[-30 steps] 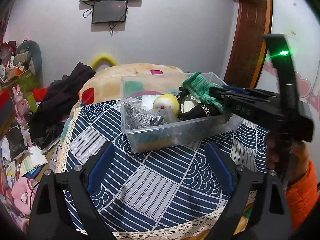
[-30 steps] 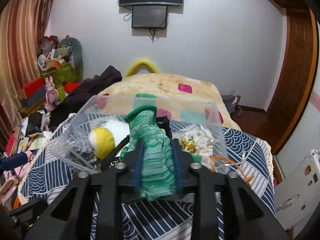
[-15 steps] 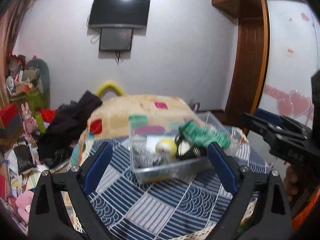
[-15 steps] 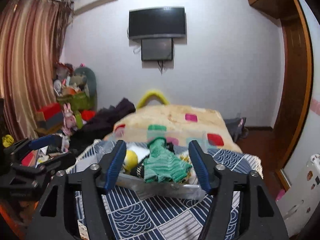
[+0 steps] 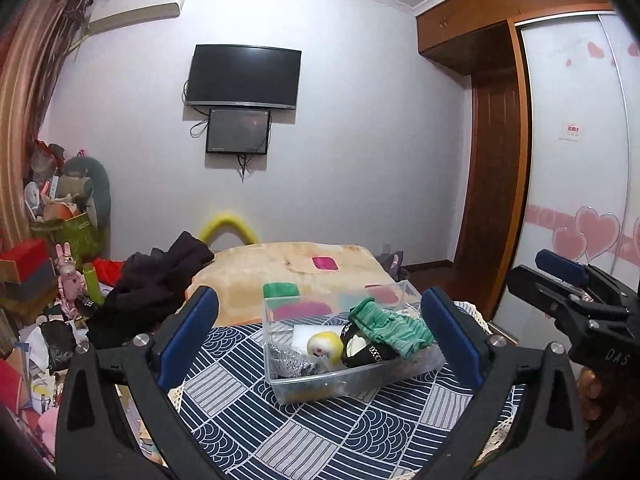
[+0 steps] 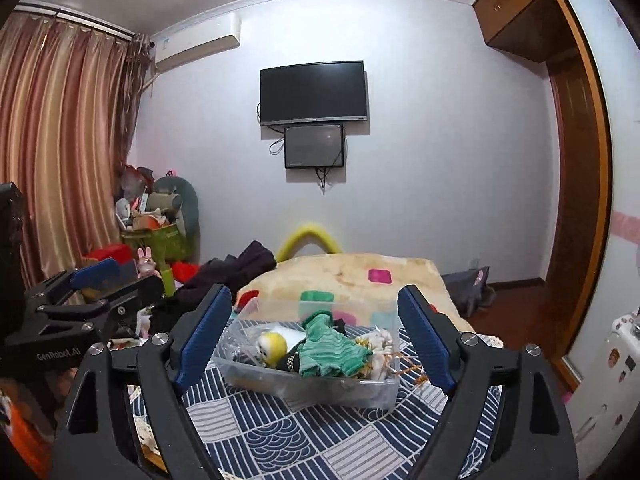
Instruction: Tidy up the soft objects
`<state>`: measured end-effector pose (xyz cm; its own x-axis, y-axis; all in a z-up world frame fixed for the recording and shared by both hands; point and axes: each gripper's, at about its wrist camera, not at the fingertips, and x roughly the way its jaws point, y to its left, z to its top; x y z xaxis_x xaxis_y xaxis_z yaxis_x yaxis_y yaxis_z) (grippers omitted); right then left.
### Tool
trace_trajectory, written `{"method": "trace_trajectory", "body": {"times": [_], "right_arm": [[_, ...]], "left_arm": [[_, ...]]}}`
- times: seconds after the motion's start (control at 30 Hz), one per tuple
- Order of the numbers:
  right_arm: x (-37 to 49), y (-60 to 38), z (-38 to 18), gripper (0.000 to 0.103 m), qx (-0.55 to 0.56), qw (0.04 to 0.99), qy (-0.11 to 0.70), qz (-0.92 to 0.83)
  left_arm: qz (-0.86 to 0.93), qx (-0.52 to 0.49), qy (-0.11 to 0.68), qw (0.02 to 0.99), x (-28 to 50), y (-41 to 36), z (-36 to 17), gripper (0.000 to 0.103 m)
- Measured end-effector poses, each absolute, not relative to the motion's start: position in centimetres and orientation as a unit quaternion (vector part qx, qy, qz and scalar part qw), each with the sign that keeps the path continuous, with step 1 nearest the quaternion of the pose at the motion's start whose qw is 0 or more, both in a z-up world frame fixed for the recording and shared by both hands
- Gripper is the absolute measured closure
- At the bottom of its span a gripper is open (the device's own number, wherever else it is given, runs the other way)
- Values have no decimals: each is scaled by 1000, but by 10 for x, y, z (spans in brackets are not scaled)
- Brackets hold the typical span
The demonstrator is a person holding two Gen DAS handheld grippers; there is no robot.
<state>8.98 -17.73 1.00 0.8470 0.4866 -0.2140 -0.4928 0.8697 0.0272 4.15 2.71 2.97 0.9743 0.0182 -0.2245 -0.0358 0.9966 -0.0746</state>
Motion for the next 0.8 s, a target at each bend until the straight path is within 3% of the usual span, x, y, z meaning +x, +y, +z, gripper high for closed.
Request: {"method": "trace_trajectory", "body": {"times": [0.8], "right_arm": [[81, -175, 2, 19, -20, 959, 111, 259]], "left_arm": [[12, -41, 111, 993, 37, 25, 28, 0]]}}
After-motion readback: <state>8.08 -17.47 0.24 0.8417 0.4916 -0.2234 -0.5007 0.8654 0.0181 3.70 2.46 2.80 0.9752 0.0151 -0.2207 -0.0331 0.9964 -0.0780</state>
